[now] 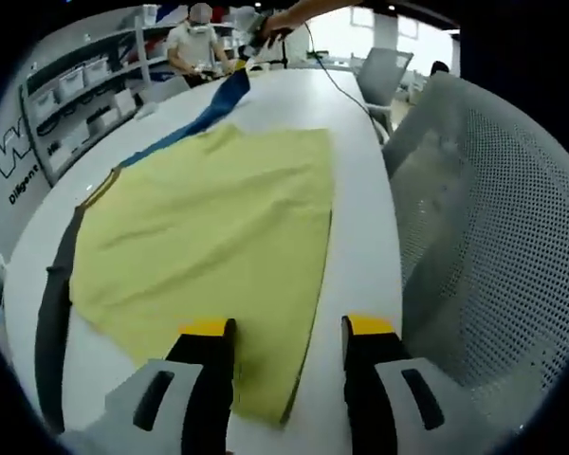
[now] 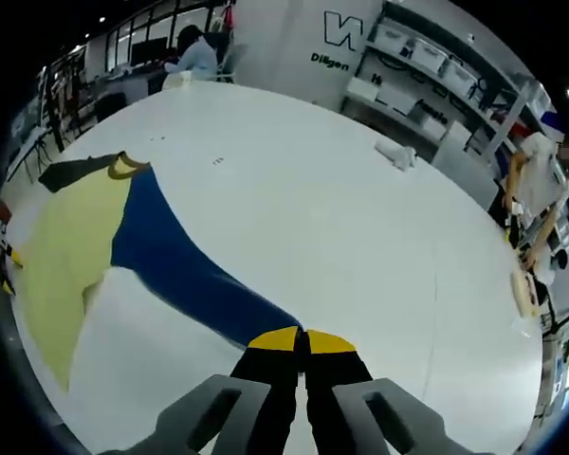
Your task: Fold the garment on the visible template until the final outline fits inside the template.
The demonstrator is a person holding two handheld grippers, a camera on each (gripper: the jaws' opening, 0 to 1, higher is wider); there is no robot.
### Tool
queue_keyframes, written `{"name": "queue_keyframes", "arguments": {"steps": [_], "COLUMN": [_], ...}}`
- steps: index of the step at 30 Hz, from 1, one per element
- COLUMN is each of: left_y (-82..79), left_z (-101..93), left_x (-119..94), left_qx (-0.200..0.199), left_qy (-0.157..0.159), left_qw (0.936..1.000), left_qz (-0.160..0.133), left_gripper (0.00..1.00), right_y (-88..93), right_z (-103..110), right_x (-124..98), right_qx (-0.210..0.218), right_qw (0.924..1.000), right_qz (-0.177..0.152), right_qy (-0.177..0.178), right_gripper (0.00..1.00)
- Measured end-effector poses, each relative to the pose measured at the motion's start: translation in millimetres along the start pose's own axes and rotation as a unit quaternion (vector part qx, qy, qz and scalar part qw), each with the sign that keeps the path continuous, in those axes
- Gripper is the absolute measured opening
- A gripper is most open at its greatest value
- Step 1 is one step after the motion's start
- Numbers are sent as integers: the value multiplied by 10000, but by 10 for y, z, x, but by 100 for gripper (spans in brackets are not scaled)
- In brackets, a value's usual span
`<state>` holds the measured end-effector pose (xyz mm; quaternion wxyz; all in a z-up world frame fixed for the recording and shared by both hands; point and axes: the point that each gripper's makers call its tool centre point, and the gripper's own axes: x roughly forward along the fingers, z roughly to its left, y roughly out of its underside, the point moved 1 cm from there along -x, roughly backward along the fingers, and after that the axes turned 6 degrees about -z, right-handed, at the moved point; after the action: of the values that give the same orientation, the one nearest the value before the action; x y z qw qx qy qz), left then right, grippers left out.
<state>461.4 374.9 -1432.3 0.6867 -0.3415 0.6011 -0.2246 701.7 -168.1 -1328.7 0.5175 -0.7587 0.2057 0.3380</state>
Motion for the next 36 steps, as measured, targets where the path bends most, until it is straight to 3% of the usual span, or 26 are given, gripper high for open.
{"name": "queue_keyframes", "arguments": {"steps": [3, 5, 7, 9, 18, 20, 21, 24, 26, 30, 33, 36], "left_y": [18, 23, 71, 94, 169, 150, 124, -113, -234, -378, -491, -506], "left_z": [3, 14, 10, 40, 51, 53, 49, 93, 181, 337, 458, 506], "left_x": [-16, -38, -75, -95, -174, -169, -174, -144, -168, -239, -321, -386], "left_qx": [-88, -120, -141, -40, -36, -74, -117, -376, -367, -383, -668, -725], "left_qy": [1, -11, 60, 28, 531, 577, 584, 428, 201, -162, -462, -578], "left_qw": [10000, 9999, 9997, 9997, 9970, 9965, 9964, 9982, 9991, 9988, 9955, 9942], "left_qz": [33, 70, 204, 258, 557, 608, 603, 192, 2, -239, -494, -537], "left_gripper": [37, 26, 8, 2, 2, 5, 12, 37, 47, 52, 57, 57], "right_y": [6, 7, 4, -3, 11, 47, 65, 111, 134, 156, 203, 263], "right_z": [18, 29, 47, 51, -65, -42, -36, -23, -22, -42, -61, -92], "right_x": [-6, -14, -24, -31, -63, -42, -29, 39, 83, 184, 270, 341], "right_qx": [-4, -3, 21, 8, 139, 112, 77, 46, 58, -28, -48, -52], "right_qw": [10000, 10000, 10000, 10000, 9999, 9999, 9999, 9999, 9999, 10000, 9999, 9999], "right_qz": [-3, -4, -9, -10, 56, 97, 128, 144, 138, 19, -5, -16], "right_qy": [-15, -11, -17, -11, 67, 44, 40, 14, 6, 80, 120, 147], "right_gripper": [0, 0, 0, 0, 0, 0, 0, 0, 0, 0, 0, 0]}}
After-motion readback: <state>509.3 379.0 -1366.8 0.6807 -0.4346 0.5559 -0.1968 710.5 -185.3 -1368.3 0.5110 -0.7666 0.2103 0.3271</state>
